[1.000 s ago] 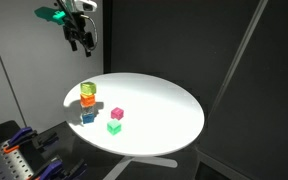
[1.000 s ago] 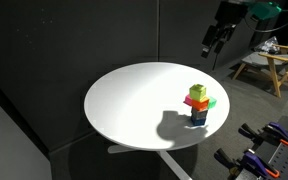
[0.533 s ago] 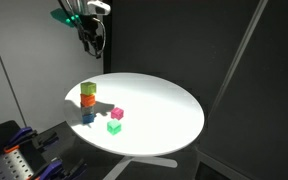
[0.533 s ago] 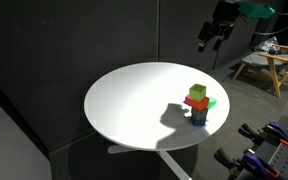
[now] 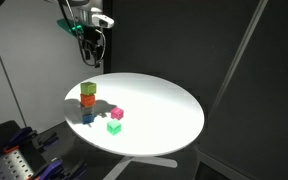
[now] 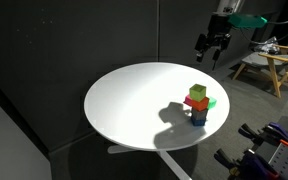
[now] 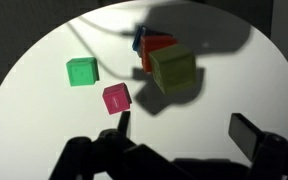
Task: Pick up the lime green block and put it on the green block
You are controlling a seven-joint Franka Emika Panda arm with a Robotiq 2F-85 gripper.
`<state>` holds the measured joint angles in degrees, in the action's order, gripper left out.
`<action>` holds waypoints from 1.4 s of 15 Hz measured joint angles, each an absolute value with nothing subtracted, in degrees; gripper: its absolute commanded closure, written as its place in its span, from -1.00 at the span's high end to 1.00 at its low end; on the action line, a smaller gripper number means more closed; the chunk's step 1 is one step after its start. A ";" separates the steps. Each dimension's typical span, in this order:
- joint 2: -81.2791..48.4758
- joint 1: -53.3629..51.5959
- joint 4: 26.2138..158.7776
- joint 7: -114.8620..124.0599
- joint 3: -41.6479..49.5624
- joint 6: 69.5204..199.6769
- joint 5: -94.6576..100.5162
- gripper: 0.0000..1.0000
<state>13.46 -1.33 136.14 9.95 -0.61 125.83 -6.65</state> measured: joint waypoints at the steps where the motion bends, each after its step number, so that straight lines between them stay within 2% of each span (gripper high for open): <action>1: 12.60 -1.33 135.79 10.08 -0.64 125.64 -6.65 1.00; 21: 7.41 -1.80 137.74 9.55 -2.60 125.76 -1.23 1.00</action>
<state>7.41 -1.80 137.74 9.55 -2.60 125.76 -1.23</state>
